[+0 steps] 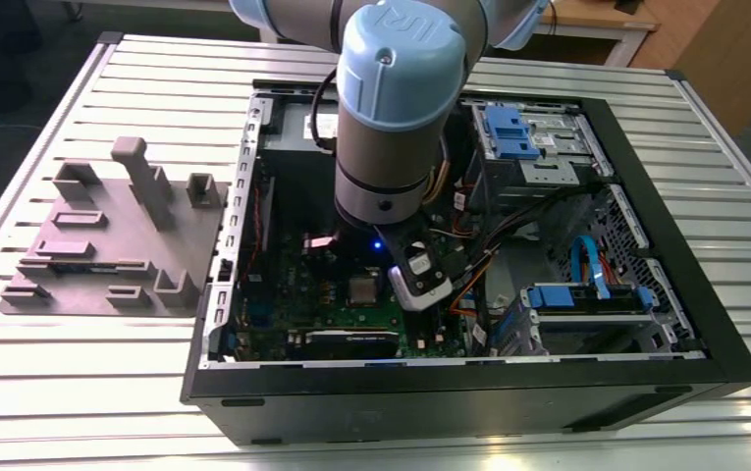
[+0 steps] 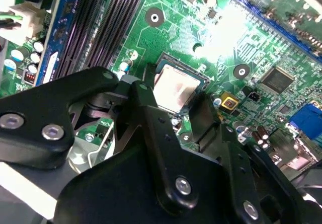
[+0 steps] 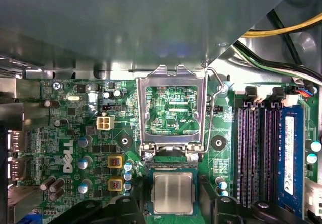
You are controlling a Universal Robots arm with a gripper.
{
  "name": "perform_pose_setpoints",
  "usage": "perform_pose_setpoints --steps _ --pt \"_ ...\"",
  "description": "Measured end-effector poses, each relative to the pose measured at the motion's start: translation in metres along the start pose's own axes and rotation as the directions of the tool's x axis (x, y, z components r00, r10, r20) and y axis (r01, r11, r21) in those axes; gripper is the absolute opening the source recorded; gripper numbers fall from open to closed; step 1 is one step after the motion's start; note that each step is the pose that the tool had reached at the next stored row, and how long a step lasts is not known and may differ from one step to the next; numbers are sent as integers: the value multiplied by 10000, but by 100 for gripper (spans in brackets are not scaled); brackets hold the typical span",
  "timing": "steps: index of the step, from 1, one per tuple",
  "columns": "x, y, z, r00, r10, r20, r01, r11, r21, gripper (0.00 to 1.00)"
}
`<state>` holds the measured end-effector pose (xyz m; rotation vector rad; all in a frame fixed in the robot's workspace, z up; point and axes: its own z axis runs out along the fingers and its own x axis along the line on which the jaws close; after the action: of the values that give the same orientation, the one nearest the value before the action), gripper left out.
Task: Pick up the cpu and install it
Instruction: 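Place the cpu into insertion slot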
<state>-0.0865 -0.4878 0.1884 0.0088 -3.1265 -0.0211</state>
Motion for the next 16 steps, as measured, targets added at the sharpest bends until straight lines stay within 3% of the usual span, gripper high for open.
perform_pose_setpoints --steps 13,16 --pt "0 1 -36 10000 -1 -4 1 10000 0 53" --pt "0 0 -36 10000 -2 -6 2 10000 2 41"
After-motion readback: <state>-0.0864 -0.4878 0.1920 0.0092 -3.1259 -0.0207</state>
